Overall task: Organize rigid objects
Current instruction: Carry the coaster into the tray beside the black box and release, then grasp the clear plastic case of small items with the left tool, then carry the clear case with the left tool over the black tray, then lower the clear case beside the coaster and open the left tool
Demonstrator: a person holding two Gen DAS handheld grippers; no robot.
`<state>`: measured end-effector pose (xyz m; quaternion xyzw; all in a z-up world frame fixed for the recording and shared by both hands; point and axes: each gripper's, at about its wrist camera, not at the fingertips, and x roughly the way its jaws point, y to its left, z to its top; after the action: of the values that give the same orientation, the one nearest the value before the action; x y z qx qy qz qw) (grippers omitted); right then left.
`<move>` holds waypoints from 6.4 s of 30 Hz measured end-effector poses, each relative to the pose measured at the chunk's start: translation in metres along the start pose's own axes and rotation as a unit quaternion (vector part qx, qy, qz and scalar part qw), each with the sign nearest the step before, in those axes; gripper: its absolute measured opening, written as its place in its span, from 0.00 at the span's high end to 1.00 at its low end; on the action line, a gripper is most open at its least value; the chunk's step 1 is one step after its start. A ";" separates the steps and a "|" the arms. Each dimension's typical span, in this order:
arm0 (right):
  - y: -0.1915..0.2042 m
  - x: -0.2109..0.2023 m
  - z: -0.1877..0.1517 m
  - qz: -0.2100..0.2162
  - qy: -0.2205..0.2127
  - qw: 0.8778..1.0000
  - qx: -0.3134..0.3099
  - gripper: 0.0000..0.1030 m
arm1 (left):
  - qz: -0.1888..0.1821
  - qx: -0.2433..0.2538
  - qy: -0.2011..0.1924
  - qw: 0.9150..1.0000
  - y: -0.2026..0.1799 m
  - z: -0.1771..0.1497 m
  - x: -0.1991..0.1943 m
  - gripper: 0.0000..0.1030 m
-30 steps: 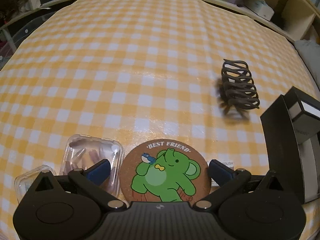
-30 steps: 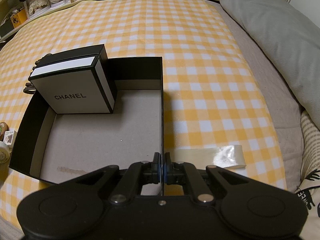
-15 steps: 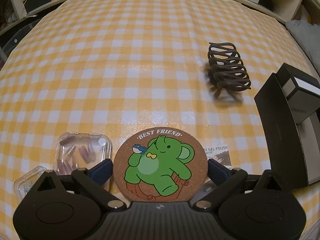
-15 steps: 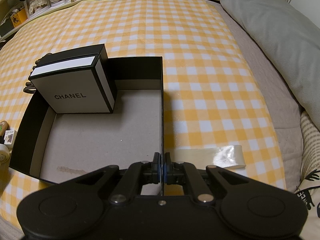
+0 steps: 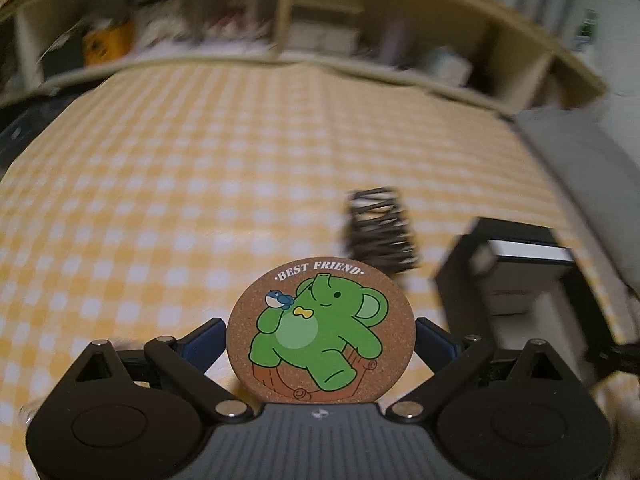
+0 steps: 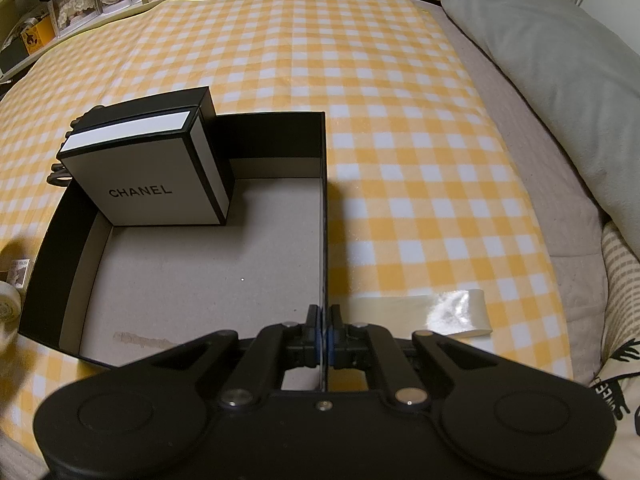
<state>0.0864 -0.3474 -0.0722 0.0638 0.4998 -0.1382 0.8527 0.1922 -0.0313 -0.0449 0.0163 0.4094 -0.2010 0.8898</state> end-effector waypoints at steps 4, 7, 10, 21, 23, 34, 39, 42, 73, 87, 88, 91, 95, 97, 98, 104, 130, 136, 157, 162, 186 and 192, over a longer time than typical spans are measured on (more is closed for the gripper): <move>0.000 0.000 0.000 0.000 0.000 1.000 0.001 0.96 | -0.043 0.065 -0.032 0.996 -0.033 -0.006 -0.014 0.05; 0.000 0.000 0.000 0.000 0.000 1.000 0.000 0.96 | -0.061 0.121 -0.042 0.990 -0.067 -0.012 -0.014 0.05; 0.001 0.000 0.000 0.000 0.000 1.000 0.001 0.96 | -0.088 0.163 -0.052 0.981 -0.099 -0.019 -0.008 0.05; 0.000 0.000 -0.002 0.000 0.000 1.000 0.002 0.96 | -0.141 0.226 -0.068 0.961 -0.153 -0.037 0.036 0.05; 0.000 0.000 -0.001 0.000 0.000 1.000 0.003 0.96 | -0.140 0.220 -0.062 0.964 -0.153 -0.037 0.048 0.05; -0.001 0.002 -0.002 0.001 0.002 1.000 0.006 0.96 | -0.149 0.187 -0.011 0.971 -0.133 -0.039 0.049 0.00; 0.000 0.002 -0.001 0.002 0.002 1.000 0.006 0.97 | -0.163 0.183 -0.006 0.970 -0.134 -0.038 0.039 0.00; -0.001 0.002 -0.001 0.001 0.002 1.000 0.006 0.97 | -0.163 0.190 -0.010 0.968 -0.137 -0.039 0.032 0.00; 0.000 0.001 -0.001 0.000 0.001 1.000 0.005 0.97 | -0.095 0.083 -0.128 0.984 -0.082 0.011 -0.060 0.00; 0.001 0.001 -0.001 0.000 0.001 1.000 0.006 0.97 | 0.077 -0.054 -0.075 0.993 0.038 0.020 -0.056 0.00; 0.001 0.001 -0.001 0.000 0.001 1.000 0.006 0.97 | 0.085 -0.069 -0.065 0.992 0.048 0.020 -0.056 0.00; 0.000 0.001 -0.002 0.000 0.001 1.000 0.006 0.97 | 0.108 -0.111 -0.032 0.987 0.076 0.015 -0.052 0.00; 0.001 0.000 -0.001 0.001 0.001 1.000 0.008 0.97 | 0.140 -0.145 0.022 0.979 0.109 0.004 -0.040 0.00; 0.000 0.000 -0.001 0.000 0.001 1.000 0.007 0.97 | 0.150 -0.154 0.046 0.975 0.123 -0.001 -0.036 0.00; 0.000 0.000 -0.001 0.001 0.001 1.000 0.007 0.97 | 0.154 -0.159 0.058 0.974 0.130 -0.004 -0.034 0.00; 0.001 0.000 -0.002 0.001 0.001 1.000 0.008 0.97 | 0.180 -0.200 0.120 0.956 0.158 -0.024 -0.023 0.06; 0.000 0.000 -0.002 0.000 0.000 1.000 0.008 0.96 | 0.249 -0.228 0.160 0.928 0.159 -0.051 0.008 0.27; 0.000 0.000 -0.002 0.000 0.000 1.000 0.008 0.97 | 0.244 -0.220 0.142 0.934 0.154 -0.046 0.001 0.29; -0.001 -0.005 -0.001 0.004 -0.003 1.000 0.012 0.96 | -0.107 -0.101 0.020 0.989 -0.062 0.005 -0.016 0.29; -0.007 -0.013 0.000 0.020 -0.015 0.999 0.033 0.95 | -0.144 -0.074 0.043 0.986 -0.119 -0.002 0.015 0.29; -0.015 0.013 0.057 0.062 -0.028 0.997 0.042 0.95 | -0.200 -0.059 0.071 0.975 -0.198 -0.028 0.087 0.29; -0.018 0.014 0.057 0.072 -0.029 0.996 0.051 0.94 | -0.224 -0.079 0.114 0.965 -0.203 -0.037 0.101 0.18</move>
<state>0.1354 -0.3810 -0.0560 0.1390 0.4616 -0.1031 0.8700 0.1489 -0.2457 -0.1159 -0.1232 0.5158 -0.3594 0.7678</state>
